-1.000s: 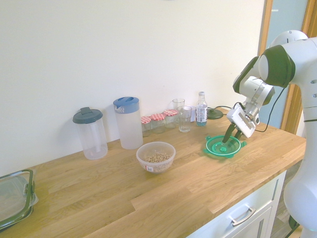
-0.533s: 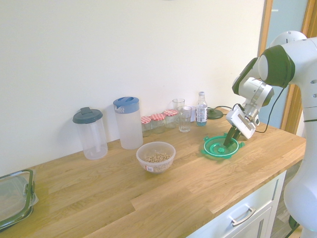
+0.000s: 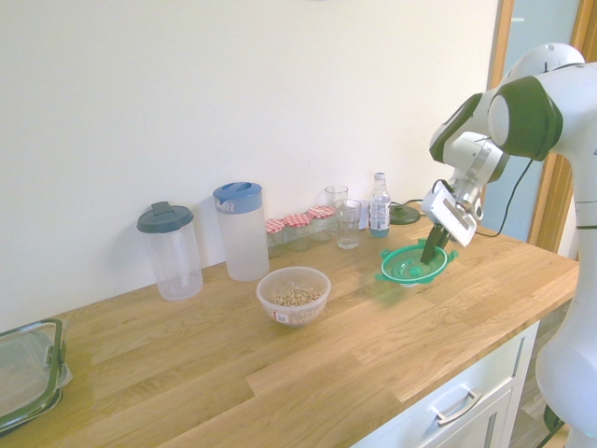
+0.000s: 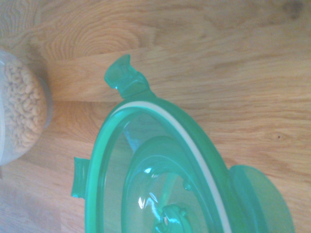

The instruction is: Cover the lid of food container

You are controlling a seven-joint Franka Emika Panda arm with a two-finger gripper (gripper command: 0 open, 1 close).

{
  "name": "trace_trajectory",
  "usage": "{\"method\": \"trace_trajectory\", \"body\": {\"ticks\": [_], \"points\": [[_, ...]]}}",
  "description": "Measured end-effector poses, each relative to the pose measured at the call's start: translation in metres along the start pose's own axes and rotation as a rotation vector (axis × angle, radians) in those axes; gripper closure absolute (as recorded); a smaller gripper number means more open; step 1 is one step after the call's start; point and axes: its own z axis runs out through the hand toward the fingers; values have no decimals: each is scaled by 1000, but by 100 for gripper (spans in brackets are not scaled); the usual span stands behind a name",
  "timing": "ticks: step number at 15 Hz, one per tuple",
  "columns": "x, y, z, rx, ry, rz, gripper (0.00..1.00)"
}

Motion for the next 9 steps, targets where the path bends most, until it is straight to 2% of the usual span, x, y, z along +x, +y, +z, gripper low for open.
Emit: {"method": "trace_trajectory", "body": {"ticks": [5, 9], "points": [[-60, -86, -74, -224, 254, -53, 100], [-73, -140, -79, -424, 446, -109, 100]]}}
